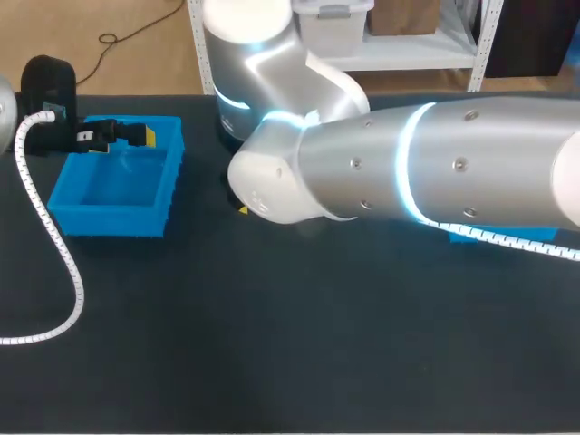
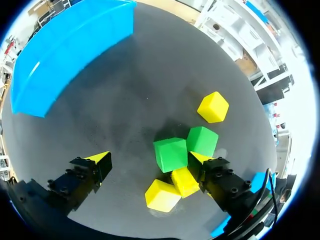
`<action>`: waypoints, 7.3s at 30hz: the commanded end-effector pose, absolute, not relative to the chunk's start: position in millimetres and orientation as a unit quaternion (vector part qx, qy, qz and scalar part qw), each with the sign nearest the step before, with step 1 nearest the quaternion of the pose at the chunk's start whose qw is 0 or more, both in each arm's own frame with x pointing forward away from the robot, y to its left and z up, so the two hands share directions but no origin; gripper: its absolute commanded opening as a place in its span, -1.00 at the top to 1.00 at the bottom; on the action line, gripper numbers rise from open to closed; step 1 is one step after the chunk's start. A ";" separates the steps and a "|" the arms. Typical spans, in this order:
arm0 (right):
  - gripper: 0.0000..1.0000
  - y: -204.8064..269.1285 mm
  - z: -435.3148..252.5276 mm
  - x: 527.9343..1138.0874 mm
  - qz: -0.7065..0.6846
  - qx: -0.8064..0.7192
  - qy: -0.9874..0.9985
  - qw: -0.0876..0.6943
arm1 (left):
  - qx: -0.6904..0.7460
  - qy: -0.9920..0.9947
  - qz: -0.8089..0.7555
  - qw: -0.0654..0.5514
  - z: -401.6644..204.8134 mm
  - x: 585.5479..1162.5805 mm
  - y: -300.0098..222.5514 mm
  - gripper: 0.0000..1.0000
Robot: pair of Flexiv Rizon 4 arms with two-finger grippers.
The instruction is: Put the green cubes in the right bin and the yellow cubes in the left bin.
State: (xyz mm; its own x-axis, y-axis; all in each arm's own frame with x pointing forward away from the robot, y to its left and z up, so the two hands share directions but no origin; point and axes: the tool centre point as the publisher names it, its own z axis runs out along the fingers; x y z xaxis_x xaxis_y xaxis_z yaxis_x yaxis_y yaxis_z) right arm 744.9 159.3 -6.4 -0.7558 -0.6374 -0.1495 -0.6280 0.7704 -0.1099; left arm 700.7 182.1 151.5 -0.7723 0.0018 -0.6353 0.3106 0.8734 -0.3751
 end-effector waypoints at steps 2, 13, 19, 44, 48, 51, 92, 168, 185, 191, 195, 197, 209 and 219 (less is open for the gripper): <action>-1.00 158.8 -10.5 743.5 -0.029 -0.341 0.935 0.094 | 0.088 0.909 -0.242 0.329 150.0 700.3 184.2 -1.00; 0.21 156.6 -11.9 748.7 -0.035 -0.339 0.935 0.096 | 0.088 0.909 -0.242 0.329 150.0 700.3 184.2 -1.00; 1.00 158.1 -11.6 748.6 -0.034 -0.340 0.935 0.099 | 0.088 0.909 -0.242 0.329 150.0 700.3 184.2 -1.00; 1.00 79.7 97.1 746.1 -0.027 -0.326 0.912 0.247 | 0.088 0.909 -0.242 0.329 150.0 700.3 184.2 -1.00; 1.00 39.8 119.5 758.6 -0.036 -0.280 0.920 0.271 | 0.088 0.909 -0.242 0.329 150.0 700.3 184.2 -1.00; 1.00 5.9 133.7 771.3 -0.046 -0.236 0.928 0.285 | 0.088 0.909 -0.242 0.329 150.0 700.3 184.2 -1.00; -1.00 -76.8 97.1 793.5 -0.072 -0.088 0.966 0.234 | 0.088 0.909 -0.242 0.329 150.0 700.3 184.2 -1.00; 1.00 123.8 -5.1 792.7 0.002 -0.214 0.969 0.121 | 0.088 0.909 -0.242 0.329 150.0 700.3 184.2 -1.00; 1.00 122.1 8.5 789.7 -0.010 -0.230 0.962 0.150 | 0.088 0.909 -0.242 0.329 150.0 700.3 184.2 -1.00; 1.00 107.1 43.8 785.0 -0.046 -0.235 0.943 0.231 | 0.088 0.909 -0.242 0.329 150.0 700.3 184.2 -1.00; 1.00 88.2 72.8 783.7 -0.052 -0.221 0.934 0.275 | 0.088 0.909 -0.242 0.329 150.0 700.3 184.2 -1.00; 1.00 74.7 87.8 784.8 -0.051 -0.209 0.932 0.290 | 0.088 0.909 -0.242 0.329 150.0 700.3 184.2 -1.00; 1.00 -63.8 156.2 821.5 -0.065 -0.054 0.937 0.339 | 0.088 0.909 -0.242 0.329 150.0 700.3 184.2 -1.00; 1.00 -172.5 156.7 799.1 -0.079 0.059 0.944 0.315 | 0.088 0.909 -0.242 0.329 150.0 700.3 184.2 -1.00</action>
